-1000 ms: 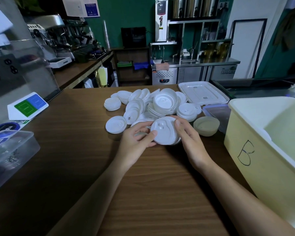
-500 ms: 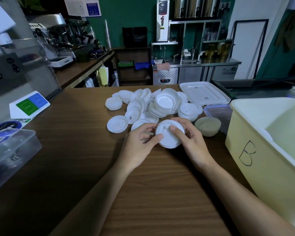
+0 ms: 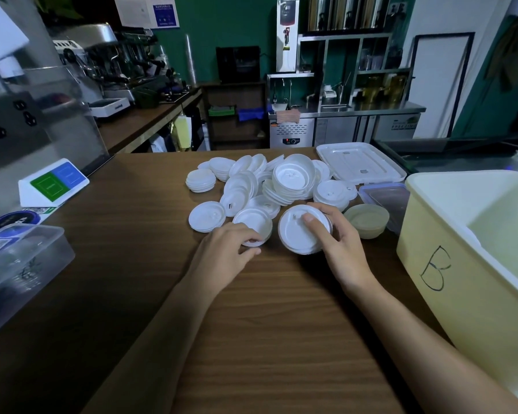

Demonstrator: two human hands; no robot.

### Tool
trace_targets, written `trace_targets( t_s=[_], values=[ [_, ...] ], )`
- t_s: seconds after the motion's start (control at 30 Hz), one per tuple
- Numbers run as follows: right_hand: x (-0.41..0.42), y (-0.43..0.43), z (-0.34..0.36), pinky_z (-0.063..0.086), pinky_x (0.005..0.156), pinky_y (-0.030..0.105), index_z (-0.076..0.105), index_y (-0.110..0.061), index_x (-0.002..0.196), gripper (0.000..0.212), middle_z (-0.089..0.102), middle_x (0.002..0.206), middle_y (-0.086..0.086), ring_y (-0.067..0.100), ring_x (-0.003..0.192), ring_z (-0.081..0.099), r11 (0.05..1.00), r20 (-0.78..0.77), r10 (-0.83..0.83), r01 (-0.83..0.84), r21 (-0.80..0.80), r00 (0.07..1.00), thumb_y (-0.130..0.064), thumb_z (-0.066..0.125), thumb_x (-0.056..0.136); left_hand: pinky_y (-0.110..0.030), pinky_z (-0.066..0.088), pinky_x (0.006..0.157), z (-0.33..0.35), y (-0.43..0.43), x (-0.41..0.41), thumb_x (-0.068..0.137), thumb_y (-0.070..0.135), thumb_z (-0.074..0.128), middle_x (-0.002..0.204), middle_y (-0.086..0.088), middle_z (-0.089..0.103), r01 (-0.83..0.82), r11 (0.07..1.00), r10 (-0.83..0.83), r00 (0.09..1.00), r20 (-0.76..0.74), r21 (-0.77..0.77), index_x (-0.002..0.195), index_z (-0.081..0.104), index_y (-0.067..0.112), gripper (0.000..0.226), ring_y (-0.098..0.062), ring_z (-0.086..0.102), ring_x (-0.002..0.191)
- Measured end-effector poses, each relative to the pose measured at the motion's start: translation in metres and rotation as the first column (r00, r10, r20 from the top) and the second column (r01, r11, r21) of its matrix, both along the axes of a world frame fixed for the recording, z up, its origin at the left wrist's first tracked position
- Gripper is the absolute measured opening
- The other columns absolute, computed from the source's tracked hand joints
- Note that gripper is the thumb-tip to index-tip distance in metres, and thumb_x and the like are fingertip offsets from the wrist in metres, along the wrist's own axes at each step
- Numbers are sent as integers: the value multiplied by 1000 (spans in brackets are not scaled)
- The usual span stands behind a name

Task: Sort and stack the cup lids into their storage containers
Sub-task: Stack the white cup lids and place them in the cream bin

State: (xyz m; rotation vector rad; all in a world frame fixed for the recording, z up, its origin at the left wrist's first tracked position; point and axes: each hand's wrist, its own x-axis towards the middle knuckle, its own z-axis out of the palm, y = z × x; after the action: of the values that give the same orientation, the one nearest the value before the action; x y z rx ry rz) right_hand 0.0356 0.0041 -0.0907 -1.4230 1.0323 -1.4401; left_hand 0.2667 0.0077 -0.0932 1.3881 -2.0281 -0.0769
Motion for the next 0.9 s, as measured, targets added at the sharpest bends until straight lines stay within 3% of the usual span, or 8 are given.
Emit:
trace_targets(
  t_s=[0.17, 0.37, 0.47, 0.57, 0.7, 0.9],
  values=[
    [1, 1, 0, 47, 102, 21, 73, -26, 123, 26, 74, 126, -9, 8, 121, 66, 1000, 8, 8, -8, 13, 1000, -32, 74, 98, -36, 55, 84, -4, -2, 0, 91, 7, 75, 101, 7, 78, -43, 999, 43, 999, 19, 2, 110, 80, 21, 24, -15, 66, 97],
    [1, 4, 4, 48, 96, 13, 72, -23, 124, 29, 74, 125, -8, 6, 118, 66, 999, 37, 39, -40, 28, 999, -30, 74, 96, -34, 53, 83, -5, -3, -1, 88, 0, 73, 97, 2, 72, -36, 999, 35, 999, 32, 27, 113, 79, 15, 30, -15, 60, 94],
    [-1, 4, 4, 50, 100, 20, 70, -23, 127, 32, 73, 126, -6, 8, 118, 67, 996, 20, 78, -79, 39, 997, -21, 77, 96, -34, 53, 76, -4, -2, 0, 86, 1, 75, 89, 4, 68, -31, 999, 31, 999, 33, 11, 103, 79, 17, 24, -17, 61, 88],
    [-3, 4, 4, 49, 105, 24, 69, -26, 128, 37, 73, 126, -6, 10, 119, 67, 994, -6, 96, -96, 50, 995, -13, 77, 95, -29, 51, 73, -1, -1, 1, 84, 4, 80, 82, 13, 64, -40, 999, 40, 999, -27, 34, 94, 78, 20, 20, -8, 59, 81],
    [-3, 3, 4, 50, 106, 28, 69, -26, 128, 39, 73, 126, -5, 12, 120, 67, 995, 22, 86, -86, 49, 996, -19, 80, 92, -20, 43, 69, 2, 2, 1, 79, 6, 86, 77, 16, 62, -53, 996, 58, 996, -69, 74, 87, 74, 23, 22, 1, 55, 75],
    [-2, 3, 2, 51, 106, 30, 69, -26, 128, 37, 74, 125, -3, 14, 119, 68, 995, 15, 81, -82, 55, 997, -13, 78, 94, -32, 52, 76, 1, 3, -1, 84, 12, 78, 83, 15, 64, -54, 997, 57, 997, -42, 58, 88, 72, 26, 16, -7, 56, 86]
  ],
)
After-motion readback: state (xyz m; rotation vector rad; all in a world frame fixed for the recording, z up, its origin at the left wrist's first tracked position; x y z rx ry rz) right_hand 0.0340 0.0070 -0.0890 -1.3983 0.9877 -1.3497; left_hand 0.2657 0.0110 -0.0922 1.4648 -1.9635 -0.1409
